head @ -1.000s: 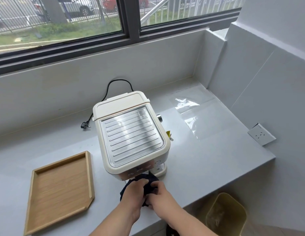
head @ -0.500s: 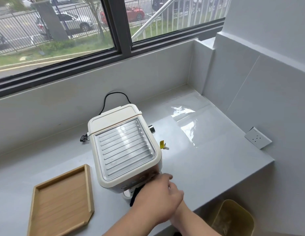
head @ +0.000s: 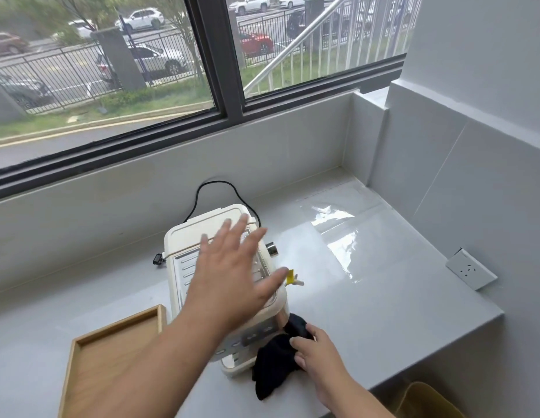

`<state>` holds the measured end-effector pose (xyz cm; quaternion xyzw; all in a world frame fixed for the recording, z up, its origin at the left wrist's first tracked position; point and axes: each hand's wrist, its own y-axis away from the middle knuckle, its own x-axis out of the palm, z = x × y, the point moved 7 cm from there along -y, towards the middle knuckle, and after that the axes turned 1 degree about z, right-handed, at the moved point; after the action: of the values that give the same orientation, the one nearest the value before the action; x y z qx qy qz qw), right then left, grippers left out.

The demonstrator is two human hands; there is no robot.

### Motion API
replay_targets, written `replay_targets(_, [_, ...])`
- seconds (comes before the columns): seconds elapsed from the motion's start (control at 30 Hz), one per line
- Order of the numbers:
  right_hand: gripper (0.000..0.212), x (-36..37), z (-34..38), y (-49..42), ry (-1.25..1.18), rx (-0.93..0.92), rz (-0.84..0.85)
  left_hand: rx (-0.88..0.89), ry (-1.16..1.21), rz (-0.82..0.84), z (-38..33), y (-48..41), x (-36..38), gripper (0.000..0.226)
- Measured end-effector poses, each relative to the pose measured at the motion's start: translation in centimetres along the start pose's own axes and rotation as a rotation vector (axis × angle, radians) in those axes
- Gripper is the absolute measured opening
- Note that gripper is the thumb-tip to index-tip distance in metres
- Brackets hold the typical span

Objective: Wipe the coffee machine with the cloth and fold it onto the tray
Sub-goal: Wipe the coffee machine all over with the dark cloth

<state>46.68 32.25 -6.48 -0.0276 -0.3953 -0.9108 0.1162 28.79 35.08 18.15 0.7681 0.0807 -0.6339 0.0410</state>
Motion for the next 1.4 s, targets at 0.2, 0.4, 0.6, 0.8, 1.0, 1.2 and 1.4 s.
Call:
replay_targets(0.2, [0.031,-0.4,1.1,-0.8,0.042,0.007,-0.011,-0.183,-0.040,0.077,6.6,-0.6,2.6,0.107])
replay_targets(0.4, [0.061,0.1,3.0,-2.0,0.374,-0.121,0.081,-0.180,-0.055,0.033,6.6,-0.7,2.8,0.104])
replay_targets(0.6, [0.059,-0.3,3.5,-4.1,0.842,-0.248,0.122,-0.185,-0.059,0.023,6.6,-0.7,2.9,0.103])
replay_targets(0.8, [0.020,-1.0,5.6,-6.8,0.647,-0.206,-0.036,-0.181,-0.056,0.021,6.5,-0.6,2.8,0.103])
replay_targets(1.0, [0.013,-0.2,7.6,-9.3,0.417,-0.183,-0.094,-0.184,-0.056,0.031,6.5,-0.5,2.8,0.102])
replay_targets(1.2, [0.012,1.9,8.7,-10.5,0.531,-0.208,0.153,-0.185,-0.052,0.025,6.4,-0.5,2.8,0.101])
replay_targets(1.4, [0.023,1.2,8.3,-10.4,0.641,-0.233,0.327,-0.187,-0.047,0.016,6.5,-0.5,2.8,0.100])
